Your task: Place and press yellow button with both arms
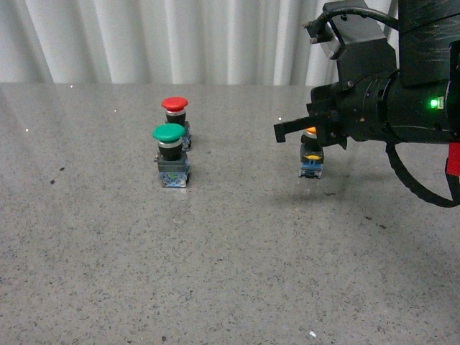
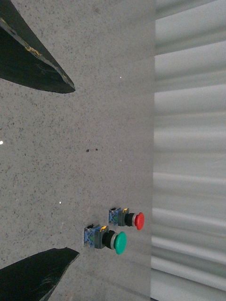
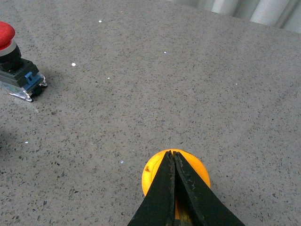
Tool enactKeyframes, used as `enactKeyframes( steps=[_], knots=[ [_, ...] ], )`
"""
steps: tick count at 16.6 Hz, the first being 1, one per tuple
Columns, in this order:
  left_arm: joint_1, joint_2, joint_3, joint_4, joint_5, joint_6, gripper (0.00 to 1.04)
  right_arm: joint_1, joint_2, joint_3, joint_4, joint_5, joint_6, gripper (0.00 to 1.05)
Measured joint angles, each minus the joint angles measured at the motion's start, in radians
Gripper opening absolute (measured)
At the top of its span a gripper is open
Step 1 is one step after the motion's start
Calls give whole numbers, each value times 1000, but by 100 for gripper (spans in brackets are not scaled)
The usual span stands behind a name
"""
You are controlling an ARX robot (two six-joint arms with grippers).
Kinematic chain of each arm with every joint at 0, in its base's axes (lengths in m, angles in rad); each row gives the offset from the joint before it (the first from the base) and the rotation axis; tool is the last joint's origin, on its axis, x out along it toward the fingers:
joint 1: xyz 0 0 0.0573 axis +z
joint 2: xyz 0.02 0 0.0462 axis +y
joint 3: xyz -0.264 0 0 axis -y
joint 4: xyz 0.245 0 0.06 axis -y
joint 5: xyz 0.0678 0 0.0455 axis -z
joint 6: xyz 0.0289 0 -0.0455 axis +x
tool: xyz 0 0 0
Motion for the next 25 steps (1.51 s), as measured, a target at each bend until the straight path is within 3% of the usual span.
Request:
enactKeyframes(
  steps=[10, 18, 25],
  knots=[
    [0, 0, 0, 0, 0, 0, 98, -6, 10, -4, -23, 1, -51, 2],
    [0, 0, 0, 0, 0, 0, 98, -7, -14, -40, 68, -5, -31, 2],
    [0, 0, 0, 0, 0, 0, 98, -20, -156, -149, 243, -146, 138, 2]
  ],
)
